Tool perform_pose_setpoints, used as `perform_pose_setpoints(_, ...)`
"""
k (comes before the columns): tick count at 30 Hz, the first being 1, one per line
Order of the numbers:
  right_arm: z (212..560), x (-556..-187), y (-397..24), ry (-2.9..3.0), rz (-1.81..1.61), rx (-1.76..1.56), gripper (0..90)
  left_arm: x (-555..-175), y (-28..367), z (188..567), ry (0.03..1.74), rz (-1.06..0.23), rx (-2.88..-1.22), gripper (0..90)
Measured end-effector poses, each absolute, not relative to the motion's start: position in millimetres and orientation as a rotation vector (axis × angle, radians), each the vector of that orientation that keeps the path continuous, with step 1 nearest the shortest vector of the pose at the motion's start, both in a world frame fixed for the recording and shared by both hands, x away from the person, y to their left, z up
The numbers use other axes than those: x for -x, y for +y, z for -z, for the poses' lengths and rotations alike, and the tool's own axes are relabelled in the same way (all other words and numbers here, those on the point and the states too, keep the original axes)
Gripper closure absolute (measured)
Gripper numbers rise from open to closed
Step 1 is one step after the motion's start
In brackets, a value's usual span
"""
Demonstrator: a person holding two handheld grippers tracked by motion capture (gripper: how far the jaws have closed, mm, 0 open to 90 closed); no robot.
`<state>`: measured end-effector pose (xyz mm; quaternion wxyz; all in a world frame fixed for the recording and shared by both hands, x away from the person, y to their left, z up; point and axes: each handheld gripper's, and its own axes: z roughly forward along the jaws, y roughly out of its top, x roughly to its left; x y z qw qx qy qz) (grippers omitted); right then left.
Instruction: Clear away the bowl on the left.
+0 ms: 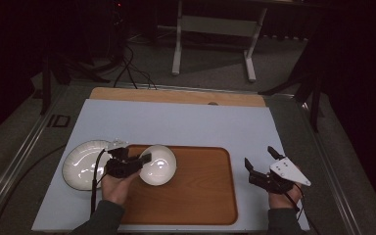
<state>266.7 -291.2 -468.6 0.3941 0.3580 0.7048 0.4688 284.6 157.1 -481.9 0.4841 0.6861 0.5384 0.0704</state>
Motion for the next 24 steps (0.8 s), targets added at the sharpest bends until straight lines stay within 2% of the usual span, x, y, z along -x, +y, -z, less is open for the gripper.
perform_pose_setpoints(24, 468, -266, -291, 1.784, -1.19, -0.907, 13.5, -286, 144, 490, 1.315, -0.162, -1.72, 80.2)
